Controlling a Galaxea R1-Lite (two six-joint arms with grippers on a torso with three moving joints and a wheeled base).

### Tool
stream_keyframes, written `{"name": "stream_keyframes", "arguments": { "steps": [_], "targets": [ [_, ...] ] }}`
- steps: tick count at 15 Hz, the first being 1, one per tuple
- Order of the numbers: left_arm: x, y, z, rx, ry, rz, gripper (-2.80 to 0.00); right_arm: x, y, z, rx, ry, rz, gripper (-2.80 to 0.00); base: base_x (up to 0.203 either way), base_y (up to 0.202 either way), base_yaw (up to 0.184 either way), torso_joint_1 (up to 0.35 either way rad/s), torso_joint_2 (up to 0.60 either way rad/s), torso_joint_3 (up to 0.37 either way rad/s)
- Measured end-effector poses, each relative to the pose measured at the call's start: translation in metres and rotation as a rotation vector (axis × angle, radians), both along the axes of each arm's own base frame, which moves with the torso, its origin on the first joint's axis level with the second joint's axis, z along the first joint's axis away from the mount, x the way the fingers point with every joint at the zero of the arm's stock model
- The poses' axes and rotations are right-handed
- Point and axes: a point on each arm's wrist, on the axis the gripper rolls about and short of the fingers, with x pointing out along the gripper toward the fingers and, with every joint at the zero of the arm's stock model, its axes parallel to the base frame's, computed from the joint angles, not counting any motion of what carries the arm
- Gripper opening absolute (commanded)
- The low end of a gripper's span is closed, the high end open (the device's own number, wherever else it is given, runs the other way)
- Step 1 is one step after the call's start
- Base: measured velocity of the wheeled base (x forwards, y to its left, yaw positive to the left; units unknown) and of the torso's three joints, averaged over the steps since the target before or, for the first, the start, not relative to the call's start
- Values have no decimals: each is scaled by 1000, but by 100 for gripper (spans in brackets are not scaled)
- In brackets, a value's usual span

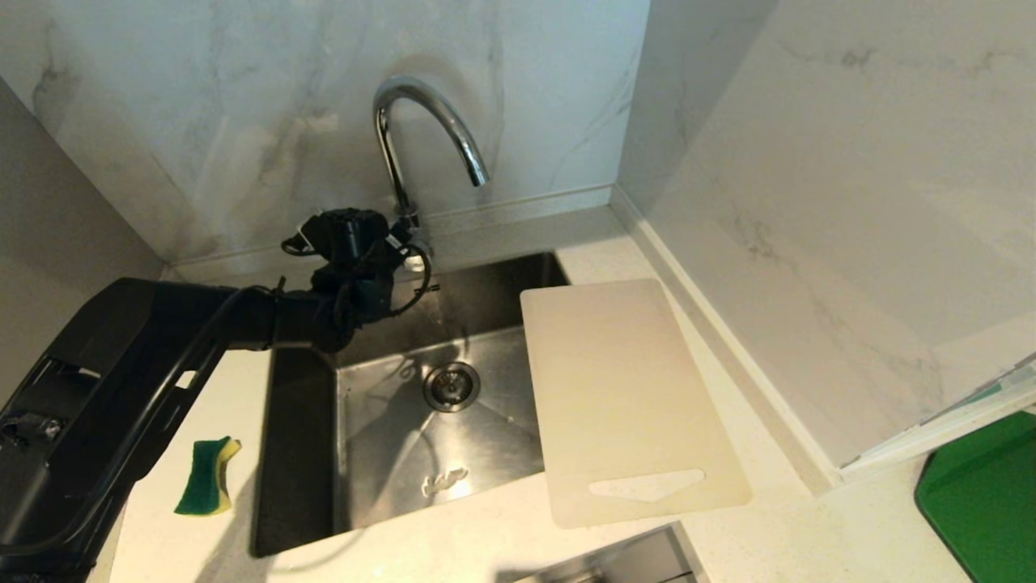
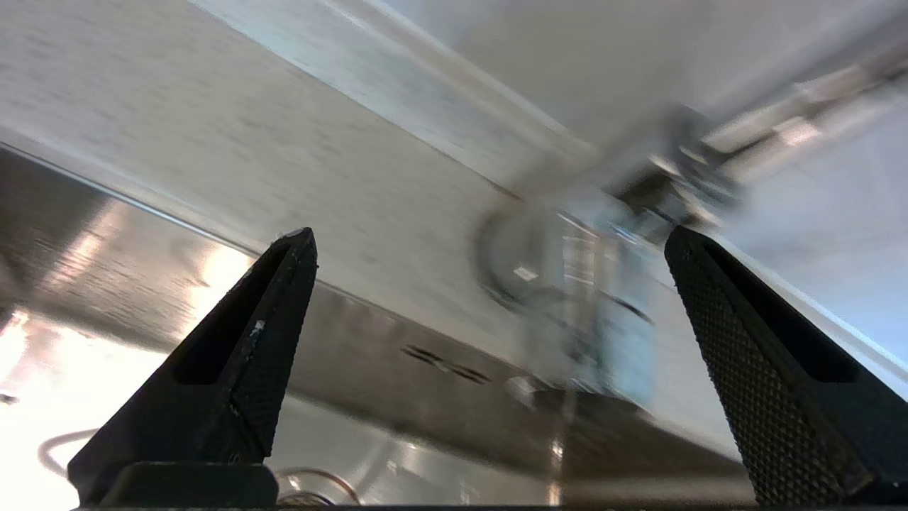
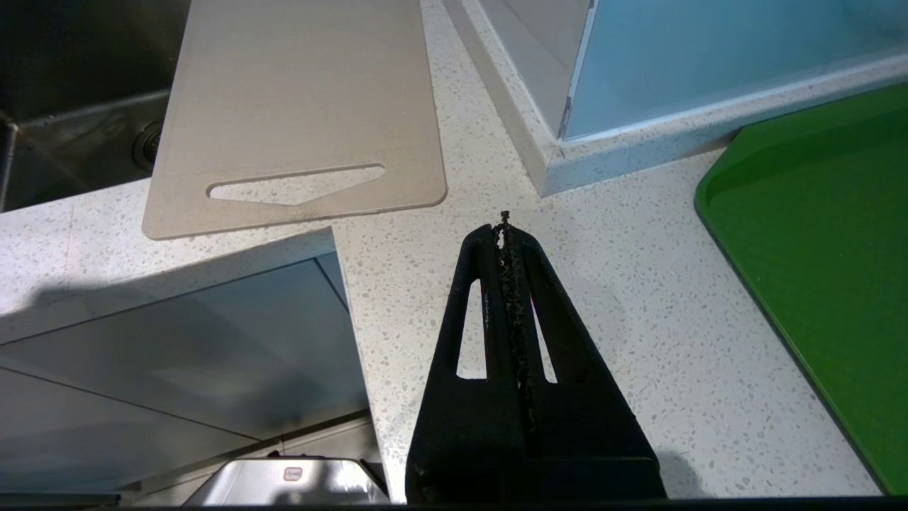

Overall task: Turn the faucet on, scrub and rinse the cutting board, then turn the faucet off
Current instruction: Turn on the tap

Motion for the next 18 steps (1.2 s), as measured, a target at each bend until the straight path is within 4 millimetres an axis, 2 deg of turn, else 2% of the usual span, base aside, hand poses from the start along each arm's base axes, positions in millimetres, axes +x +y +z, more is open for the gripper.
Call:
{"name": "stream_keyframes", "arguments": {
  "steps": [5,12,18],
  "targets": [
    [8,12,-11,5,15,21,0,0,0,0,0,0,0,-280,0,0,0,0,0,0],
    [11,15,-16,-3,29,22,0,0,0,0,0,0,0,-280,0,0,0,0,0,0],
    [7,19,-22,-116,158,-48,0,0,0,0,0,0,0,-280,0,0,0,0,0,0]
  ]
}}
